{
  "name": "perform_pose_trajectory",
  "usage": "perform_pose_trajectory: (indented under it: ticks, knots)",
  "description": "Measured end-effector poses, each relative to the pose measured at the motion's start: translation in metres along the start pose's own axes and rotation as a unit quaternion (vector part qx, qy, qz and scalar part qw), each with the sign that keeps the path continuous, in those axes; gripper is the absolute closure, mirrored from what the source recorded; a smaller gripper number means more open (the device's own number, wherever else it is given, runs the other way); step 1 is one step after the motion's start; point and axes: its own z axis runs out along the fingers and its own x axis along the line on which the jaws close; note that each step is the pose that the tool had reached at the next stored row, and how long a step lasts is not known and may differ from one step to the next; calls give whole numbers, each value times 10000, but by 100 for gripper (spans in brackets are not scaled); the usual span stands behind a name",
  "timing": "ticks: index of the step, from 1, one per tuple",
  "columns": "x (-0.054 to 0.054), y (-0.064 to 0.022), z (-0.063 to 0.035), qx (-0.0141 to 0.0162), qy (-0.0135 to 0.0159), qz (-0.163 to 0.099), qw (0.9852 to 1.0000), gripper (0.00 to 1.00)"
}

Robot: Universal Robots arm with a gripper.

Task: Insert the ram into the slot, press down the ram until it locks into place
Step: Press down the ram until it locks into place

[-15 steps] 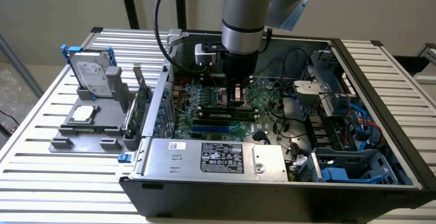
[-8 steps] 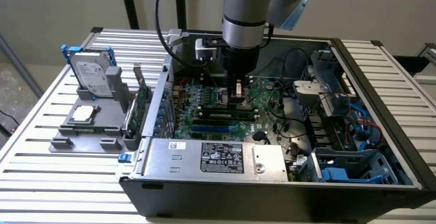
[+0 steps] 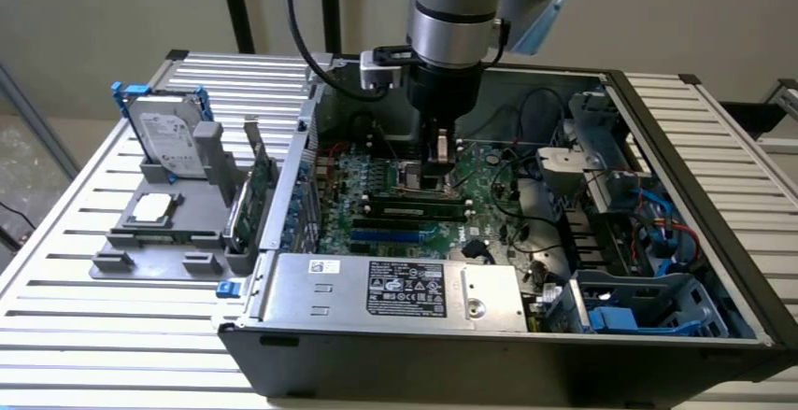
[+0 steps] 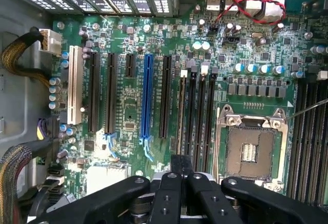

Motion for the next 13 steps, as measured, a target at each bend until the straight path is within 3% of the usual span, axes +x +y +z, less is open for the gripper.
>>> perform_pose_trajectory:
  ticks: [13]
  knots:
    - [0,0,0,0,0,0,10000,89]
